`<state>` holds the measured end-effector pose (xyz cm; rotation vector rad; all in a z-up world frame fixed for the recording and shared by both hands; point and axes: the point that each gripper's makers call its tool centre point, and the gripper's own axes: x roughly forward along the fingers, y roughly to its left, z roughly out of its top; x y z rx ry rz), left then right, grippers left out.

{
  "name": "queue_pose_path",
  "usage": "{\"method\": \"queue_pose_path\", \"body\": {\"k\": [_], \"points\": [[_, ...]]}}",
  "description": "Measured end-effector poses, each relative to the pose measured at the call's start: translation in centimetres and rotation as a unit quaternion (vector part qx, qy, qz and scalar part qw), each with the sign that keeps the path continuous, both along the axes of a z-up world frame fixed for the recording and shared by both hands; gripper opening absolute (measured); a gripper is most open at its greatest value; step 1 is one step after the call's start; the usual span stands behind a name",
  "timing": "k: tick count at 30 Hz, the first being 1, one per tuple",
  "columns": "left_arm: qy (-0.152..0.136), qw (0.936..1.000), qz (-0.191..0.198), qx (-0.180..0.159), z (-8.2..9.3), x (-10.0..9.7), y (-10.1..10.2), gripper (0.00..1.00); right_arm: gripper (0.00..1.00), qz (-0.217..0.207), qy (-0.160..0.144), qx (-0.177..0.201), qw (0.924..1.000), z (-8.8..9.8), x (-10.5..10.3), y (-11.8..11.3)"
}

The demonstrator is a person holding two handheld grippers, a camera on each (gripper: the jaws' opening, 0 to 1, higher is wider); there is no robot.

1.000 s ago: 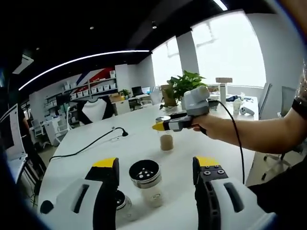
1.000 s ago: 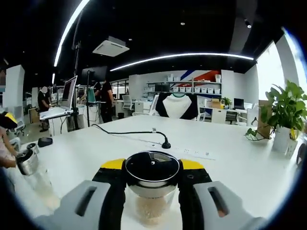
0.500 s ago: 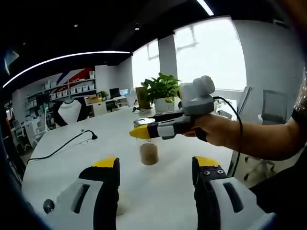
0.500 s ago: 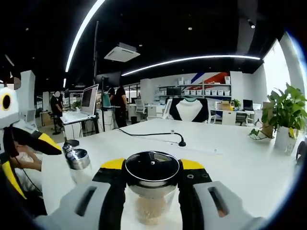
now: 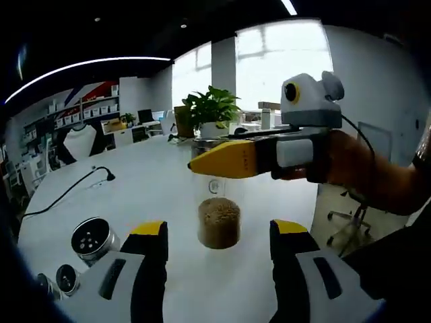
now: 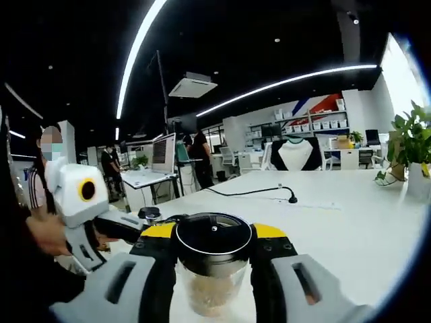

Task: Rotate the seasoning bottle until the label or dispensing opening points toward the visible target arrow and the bottle remains upright within the marked orientation range

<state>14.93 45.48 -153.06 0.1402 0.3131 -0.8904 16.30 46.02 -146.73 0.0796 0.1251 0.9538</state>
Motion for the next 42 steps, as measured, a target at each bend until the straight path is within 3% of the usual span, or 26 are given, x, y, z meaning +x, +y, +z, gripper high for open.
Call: {"method": "queue_pose_path", "body": {"k": [5, 8, 14, 22, 27, 30, 33, 37, 42], "points": [[-0.002, 0.9966, -0.074, -0.038, 1.6, -1.2, -1.6, 0.64, 0.39, 0.063, -0.015, -0.007, 0.9979, 1.5, -2.7, 1.6], [-0.011, 0.9949, -0.090, -0.045, 2.3, -1.7, -1.8, 0.63, 0.39, 0.082, -0.018, -0.007, 0.9965, 2.0, -3.6, 2.3], [-0.026, 0.9928, -0.108, -0.044, 2.8, -2.2, -2.0, 0.50, 0.39, 0.094, -0.020, 0.015, 0.9952, 3.0, -4.0, 2.8], [-0.046, 0.9933, -0.085, -0.062, 3.8, -1.4, -1.8, 0.45, 0.39, 0.093, -0.030, 0.030, 0.9947, 3.9, -3.8, 2.7], [-0.050, 0.9950, -0.043, -0.075, 4.4, -0.6, -1.5, 0.45, 0.39, 0.056, -0.052, 0.035, 0.9964, 4.7, -3.1, 2.7], [-0.071, 0.9964, 0.011, -0.046, 4.5, 0.4, -0.6, 0.45, 0.39, 0.015, -0.061, 0.029, 0.9976, 4.9, -2.4, 2.7], [-0.083, 0.9944, 0.053, -0.038, 4.9, 0.9, 0.0, 0.45, 0.39, -0.028, -0.076, 0.048, 0.9956, 5.4, -1.9, 3.0], [-0.096, 0.9921, 0.074, -0.031, 5.3, 1.0, 0.3, 0.45, 0.40, -0.042, -0.091, 0.044, 0.9940, 5.8, -1.8, 3.5], [-0.097, 0.9923, 0.072, -0.027, 5.2, 0.8, 0.7, 0.45, 0.39, -0.027, -0.083, 0.043, 0.9953, 5.7, -1.7, 3.5]]}}
